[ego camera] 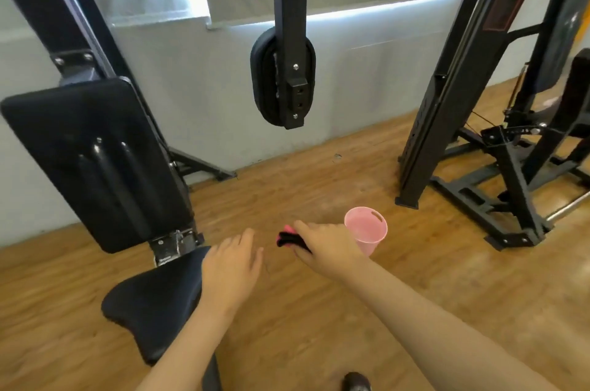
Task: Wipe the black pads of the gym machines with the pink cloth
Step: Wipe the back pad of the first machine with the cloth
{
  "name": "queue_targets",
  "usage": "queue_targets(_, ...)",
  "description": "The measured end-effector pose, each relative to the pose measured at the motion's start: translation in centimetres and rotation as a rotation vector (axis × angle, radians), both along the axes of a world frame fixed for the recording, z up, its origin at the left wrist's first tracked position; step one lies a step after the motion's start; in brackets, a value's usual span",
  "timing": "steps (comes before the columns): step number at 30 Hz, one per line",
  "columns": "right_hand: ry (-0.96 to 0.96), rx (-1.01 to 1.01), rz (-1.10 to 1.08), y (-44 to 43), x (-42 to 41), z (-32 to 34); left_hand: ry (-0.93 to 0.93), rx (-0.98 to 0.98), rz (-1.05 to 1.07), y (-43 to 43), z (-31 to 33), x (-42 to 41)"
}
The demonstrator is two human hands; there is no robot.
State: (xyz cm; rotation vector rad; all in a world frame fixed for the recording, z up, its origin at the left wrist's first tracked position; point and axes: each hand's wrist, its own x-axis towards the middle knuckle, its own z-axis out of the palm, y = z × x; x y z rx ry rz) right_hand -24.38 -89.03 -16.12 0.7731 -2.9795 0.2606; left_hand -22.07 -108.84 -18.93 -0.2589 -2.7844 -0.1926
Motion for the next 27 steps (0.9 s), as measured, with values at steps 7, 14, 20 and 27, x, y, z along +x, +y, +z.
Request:
queue_targets(7, 0.083, -0.032, 0.125, 4.2, -10.7, 3.3, 0.058, -0.088, 0.102, 2.2, 1.7, -6.1)
queue_targets(14, -0.137, -0.287, 0.126, -0.4, -16.9, 2.4, 0.084, -0.112, 0.226, 1.3, 4.0, -10.1)
queue_targets(20, -0.234, -0.367, 0.166, -6.6, -21.3, 1.8, 0.054, -0.081, 0.358, -3.4, 4.3, -13.3)
queue_targets(27, -0.28, -0.533, 0.124, -16.8, -28.9, 1.2, 0.07, -0.023, 0.385, -13.3, 3.9, -19.8)
